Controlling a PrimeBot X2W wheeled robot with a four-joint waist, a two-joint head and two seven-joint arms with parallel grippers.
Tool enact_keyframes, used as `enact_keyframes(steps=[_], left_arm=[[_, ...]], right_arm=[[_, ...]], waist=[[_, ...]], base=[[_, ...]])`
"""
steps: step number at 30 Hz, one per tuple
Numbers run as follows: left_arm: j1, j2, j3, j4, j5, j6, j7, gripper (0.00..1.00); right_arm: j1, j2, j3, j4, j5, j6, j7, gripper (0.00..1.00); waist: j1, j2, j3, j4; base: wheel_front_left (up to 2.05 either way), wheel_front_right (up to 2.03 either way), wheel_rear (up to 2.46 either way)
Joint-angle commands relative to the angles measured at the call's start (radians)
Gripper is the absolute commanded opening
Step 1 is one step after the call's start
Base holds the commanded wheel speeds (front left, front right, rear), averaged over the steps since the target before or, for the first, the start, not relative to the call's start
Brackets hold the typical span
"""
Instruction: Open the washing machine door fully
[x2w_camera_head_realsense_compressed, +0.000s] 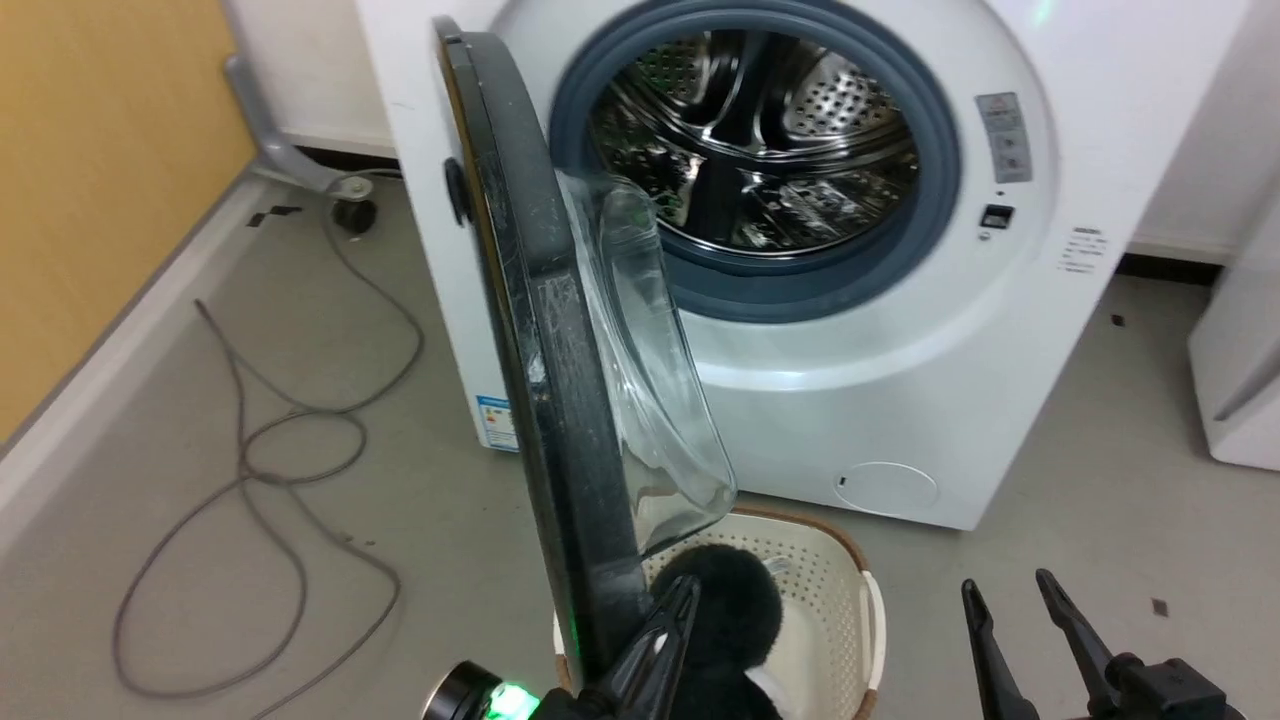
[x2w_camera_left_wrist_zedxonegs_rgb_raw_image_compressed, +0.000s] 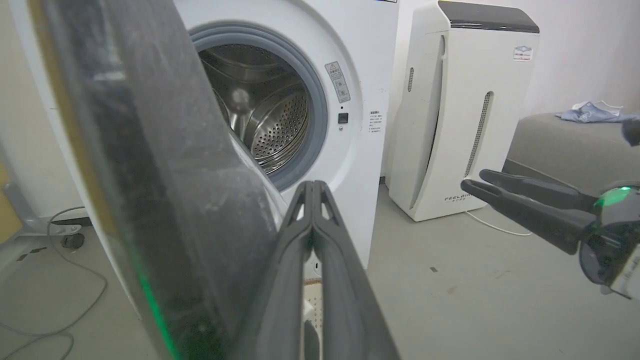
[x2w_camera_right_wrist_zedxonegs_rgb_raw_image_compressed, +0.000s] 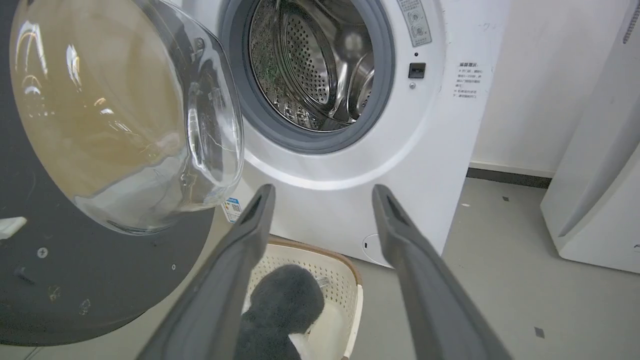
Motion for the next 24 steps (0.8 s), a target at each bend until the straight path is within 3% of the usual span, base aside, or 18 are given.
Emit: enact_keyframes(steps=[1,15,24], left_arm=[[0.014,0.007,0.019,-0.002,-0.002,0.009,-0.004,0.0],[0.068,0.023,0.111,-0.034,0.002,0.036,-0.004,0.0],[0.061,0.041,0.234,-0.017,-0.021,0.057,-0.004,0.0]], right_arm=[[0.011,0.004,0.002,0.006,0.01,0.001,-0.005,1.0],[0.025,0.004,0.015,0.015,0.021,0.001,-0.005,1.0],[0.021,0.004,0.02,0.025,0.014,0.001,-0.005,1.0]], waist=[[0.0,-0.0001,-0.004,0.016],[0.0,-0.0001,-0.007,0.171],[0.0,-0.0001,0.016,0.239]], base=[[0.0,0.0,0.0],[0.0,0.0,0.0],[0.0,0.0,0.0]])
